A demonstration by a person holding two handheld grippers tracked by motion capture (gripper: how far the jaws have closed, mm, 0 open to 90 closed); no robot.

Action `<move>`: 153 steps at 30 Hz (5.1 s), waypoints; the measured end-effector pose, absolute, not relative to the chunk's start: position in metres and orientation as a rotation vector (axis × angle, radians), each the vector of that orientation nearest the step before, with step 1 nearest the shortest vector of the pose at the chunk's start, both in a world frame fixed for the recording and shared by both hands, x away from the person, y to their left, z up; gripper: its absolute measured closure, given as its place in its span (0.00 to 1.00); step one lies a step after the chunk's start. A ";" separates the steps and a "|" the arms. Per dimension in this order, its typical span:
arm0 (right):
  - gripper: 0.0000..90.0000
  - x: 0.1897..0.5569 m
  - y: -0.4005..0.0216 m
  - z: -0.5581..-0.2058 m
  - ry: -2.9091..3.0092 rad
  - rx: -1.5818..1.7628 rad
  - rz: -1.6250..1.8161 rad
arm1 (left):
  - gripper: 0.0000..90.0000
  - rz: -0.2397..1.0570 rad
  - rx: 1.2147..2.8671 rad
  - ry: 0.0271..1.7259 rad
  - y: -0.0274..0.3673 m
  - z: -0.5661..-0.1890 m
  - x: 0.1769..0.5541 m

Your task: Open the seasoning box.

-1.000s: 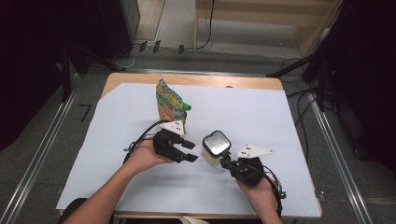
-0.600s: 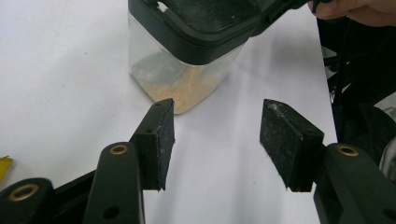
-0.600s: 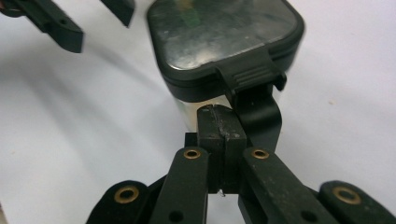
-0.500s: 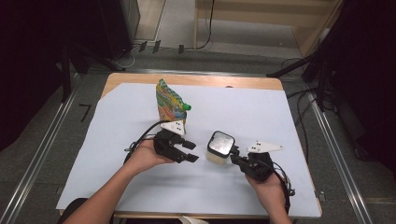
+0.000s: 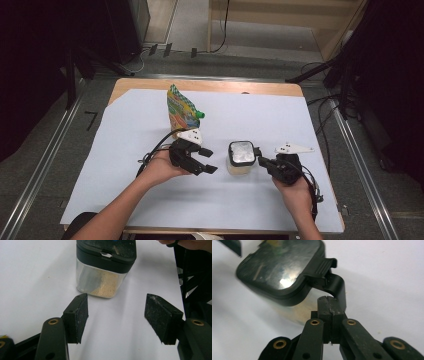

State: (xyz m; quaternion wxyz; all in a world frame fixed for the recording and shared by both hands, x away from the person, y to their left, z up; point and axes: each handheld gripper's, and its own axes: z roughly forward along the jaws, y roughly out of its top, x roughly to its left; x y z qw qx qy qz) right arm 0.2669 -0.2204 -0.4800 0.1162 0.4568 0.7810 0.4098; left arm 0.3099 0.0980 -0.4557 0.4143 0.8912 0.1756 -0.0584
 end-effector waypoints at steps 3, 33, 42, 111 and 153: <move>1.00 0.274 -0.224 -0.482 2.263 1.374 1.210 | 0.41 -0.184 2.239 0.474 0.094 -0.456 0.312; 1.00 0.328 -0.224 -0.491 2.227 1.360 1.204 | 0.29 -0.120 2.195 0.515 0.063 -0.454 0.324; 1.00 0.326 -0.220 -0.492 2.260 1.355 1.209 | 0.25 -0.129 2.204 0.500 0.059 -0.460 0.323; 1.00 0.298 -0.203 -0.487 2.331 1.324 1.184 | 0.17 0.031 2.202 0.401 0.043 -0.454 0.312; 1.00 0.286 -0.204 -0.481 2.334 1.330 1.178 | 0.73 -0.136 2.202 0.325 0.024 -0.412 0.310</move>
